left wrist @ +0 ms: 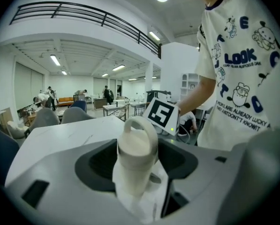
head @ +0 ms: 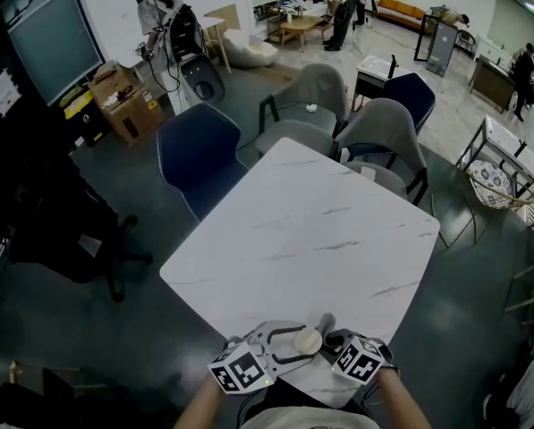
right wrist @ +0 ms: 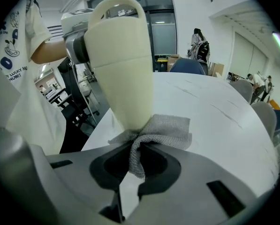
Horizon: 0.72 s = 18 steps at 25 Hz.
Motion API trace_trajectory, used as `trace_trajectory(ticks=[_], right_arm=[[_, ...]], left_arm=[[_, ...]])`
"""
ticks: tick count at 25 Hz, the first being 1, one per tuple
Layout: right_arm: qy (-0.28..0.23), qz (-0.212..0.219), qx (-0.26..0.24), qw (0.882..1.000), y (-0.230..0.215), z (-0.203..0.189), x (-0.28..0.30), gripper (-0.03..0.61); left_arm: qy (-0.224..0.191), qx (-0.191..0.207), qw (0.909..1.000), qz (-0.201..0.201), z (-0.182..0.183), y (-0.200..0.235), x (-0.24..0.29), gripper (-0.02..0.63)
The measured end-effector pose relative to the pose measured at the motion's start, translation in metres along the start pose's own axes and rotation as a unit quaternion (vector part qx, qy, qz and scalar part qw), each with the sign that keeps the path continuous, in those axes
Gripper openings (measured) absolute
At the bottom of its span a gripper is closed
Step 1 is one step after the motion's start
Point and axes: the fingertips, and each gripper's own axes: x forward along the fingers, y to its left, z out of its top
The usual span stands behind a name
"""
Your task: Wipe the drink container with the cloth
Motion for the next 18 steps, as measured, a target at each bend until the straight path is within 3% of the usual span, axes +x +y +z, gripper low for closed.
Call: trace_trajectory(ticks=[9, 18], right_arm=[[0.011, -0.003, 0.016, 1.0, 0.005, -0.016, 0.015, 0.046], [0.007, -0.01, 0.03, 0.999, 0.002, -0.017, 0.015, 0.046]], left_arm=[[-0.011, -0.054, 0.9917, 0.117, -0.008, -0.003, 0.0, 0.264], [-0.018, -0.084, 0.9726, 0.216, -0.005, 0.005, 0.004, 0.264]])
